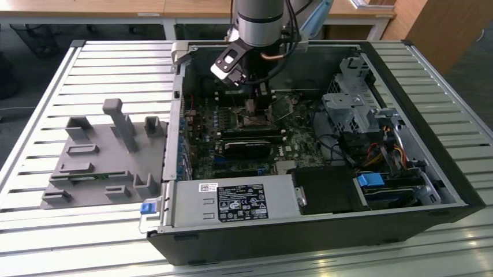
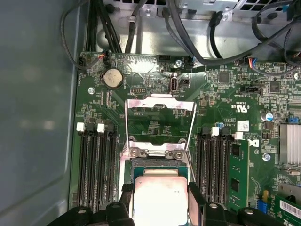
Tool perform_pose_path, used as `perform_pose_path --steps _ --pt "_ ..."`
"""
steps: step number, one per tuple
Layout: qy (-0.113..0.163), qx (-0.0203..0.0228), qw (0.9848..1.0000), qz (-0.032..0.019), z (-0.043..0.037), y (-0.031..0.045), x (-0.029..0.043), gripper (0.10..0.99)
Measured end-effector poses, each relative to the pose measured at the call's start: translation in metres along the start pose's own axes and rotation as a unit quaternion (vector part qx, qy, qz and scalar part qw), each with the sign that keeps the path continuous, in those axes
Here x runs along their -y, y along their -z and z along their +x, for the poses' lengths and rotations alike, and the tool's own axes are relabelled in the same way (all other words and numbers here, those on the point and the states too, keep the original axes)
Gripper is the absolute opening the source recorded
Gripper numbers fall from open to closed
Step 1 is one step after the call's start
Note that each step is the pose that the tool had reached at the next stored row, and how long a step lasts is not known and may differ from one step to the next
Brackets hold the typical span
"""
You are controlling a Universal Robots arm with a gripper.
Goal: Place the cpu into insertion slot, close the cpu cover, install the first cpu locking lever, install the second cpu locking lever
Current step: 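Place the cpu into insertion slot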
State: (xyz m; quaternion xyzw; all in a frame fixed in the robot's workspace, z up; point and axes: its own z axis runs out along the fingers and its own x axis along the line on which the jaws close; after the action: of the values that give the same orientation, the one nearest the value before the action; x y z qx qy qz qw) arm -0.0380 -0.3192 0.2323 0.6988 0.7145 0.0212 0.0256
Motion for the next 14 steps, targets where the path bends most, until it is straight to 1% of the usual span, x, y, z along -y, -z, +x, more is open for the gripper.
perform_pose_path --steps 5,10,14 --pt "-0.001 0.0001 1.0000 0.0001 0.0005 -0.0044 0.0011 0.541" --pt "-0.011 0.0008 0.9999 0.0001 0.0011 -0.0087 0.0019 0.541" --pt "-0.012 0.0008 0.9999 0.0001 0.0012 -0.0119 0.0024 0.541"
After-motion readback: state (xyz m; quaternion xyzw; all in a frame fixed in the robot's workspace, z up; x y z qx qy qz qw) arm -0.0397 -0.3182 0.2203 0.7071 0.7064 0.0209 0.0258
